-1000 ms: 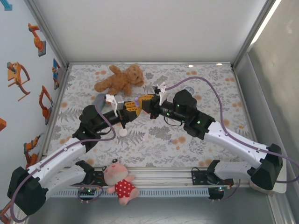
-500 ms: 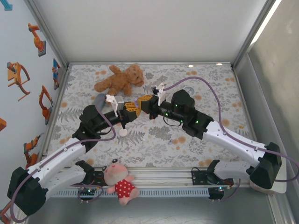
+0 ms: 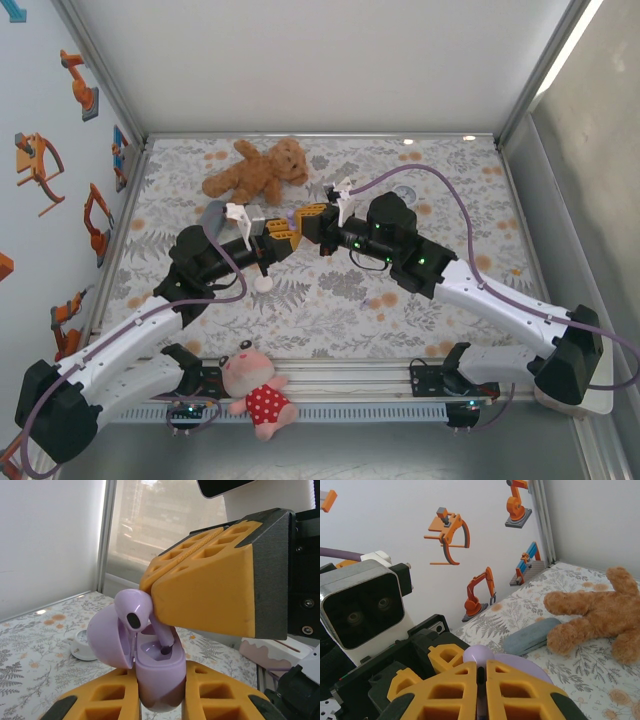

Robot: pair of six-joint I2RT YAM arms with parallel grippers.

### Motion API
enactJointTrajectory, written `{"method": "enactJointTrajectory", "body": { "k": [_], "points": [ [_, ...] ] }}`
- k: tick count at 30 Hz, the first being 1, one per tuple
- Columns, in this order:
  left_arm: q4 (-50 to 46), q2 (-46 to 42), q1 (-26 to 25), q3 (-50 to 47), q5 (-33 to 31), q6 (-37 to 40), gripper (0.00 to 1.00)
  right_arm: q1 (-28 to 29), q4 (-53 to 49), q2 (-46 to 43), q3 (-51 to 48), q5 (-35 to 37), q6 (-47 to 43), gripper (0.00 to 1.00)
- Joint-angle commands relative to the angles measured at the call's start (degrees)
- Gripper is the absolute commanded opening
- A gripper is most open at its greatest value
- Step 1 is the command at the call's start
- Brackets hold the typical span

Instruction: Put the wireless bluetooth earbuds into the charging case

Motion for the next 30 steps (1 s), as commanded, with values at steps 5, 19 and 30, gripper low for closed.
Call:
{"method": "enactJointTrajectory", "body": {
  "k": [5, 19, 30],
  "points": [
    [1.93, -1.12, -0.30, 1.98, 0.76, 0.95, 0.01, 0.36, -0.60, -0.54, -0.10, 0.96, -0.83, 0.10],
    [1.81, -0.63, -0.36, 1.99, 0.84, 1.04, 0.01, 0.37, 1.29, 0.30, 0.49, -0.50, -0.40, 0.10],
    [1.86, -0.80, -0.32, 1.96, 0.83, 0.95, 0.01, 0.45, 1.91, 0.70, 0.13, -0.98, -0.14, 0.09]
  ]
}}
